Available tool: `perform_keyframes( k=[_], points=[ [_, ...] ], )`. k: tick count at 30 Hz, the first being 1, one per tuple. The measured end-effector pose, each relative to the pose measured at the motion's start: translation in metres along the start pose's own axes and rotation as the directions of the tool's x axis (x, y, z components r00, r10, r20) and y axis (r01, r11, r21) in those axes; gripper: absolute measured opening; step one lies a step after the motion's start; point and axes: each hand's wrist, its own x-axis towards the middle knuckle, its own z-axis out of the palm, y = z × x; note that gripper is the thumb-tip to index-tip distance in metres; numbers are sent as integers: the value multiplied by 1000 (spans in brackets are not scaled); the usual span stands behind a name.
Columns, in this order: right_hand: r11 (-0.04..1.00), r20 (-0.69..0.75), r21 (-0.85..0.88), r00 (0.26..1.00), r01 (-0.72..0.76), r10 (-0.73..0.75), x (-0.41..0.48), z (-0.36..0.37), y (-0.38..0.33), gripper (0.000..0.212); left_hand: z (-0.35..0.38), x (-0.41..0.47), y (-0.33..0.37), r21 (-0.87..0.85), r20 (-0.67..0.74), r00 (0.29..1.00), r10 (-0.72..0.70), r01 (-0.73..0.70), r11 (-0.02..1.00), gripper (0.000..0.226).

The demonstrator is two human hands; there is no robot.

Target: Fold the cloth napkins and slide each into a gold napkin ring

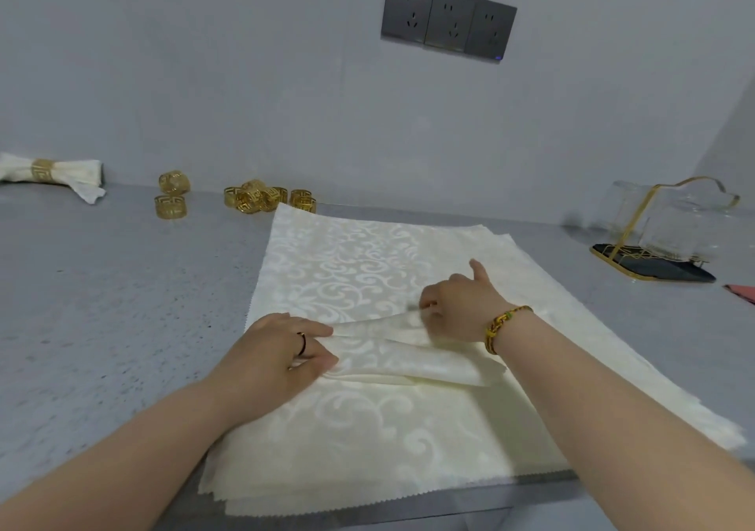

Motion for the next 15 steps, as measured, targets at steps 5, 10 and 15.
perform_keyframes(
  k=[5,10,15],
  points=[
    [990,-288,126,957,61,-23,-5,16,-16,33,1,0,1,-18,-56,998,8,-9,1000,31],
    [796,-327,605,903,-25,278,-22,30,-43,11,3,-1,-3,-44,-47,999,-26,24,999,56],
    [-359,278,932,747,-57,603,-43,37,-7,33,4,-1,-3,-35,-39,999,-24,22,999,55]
  ],
)
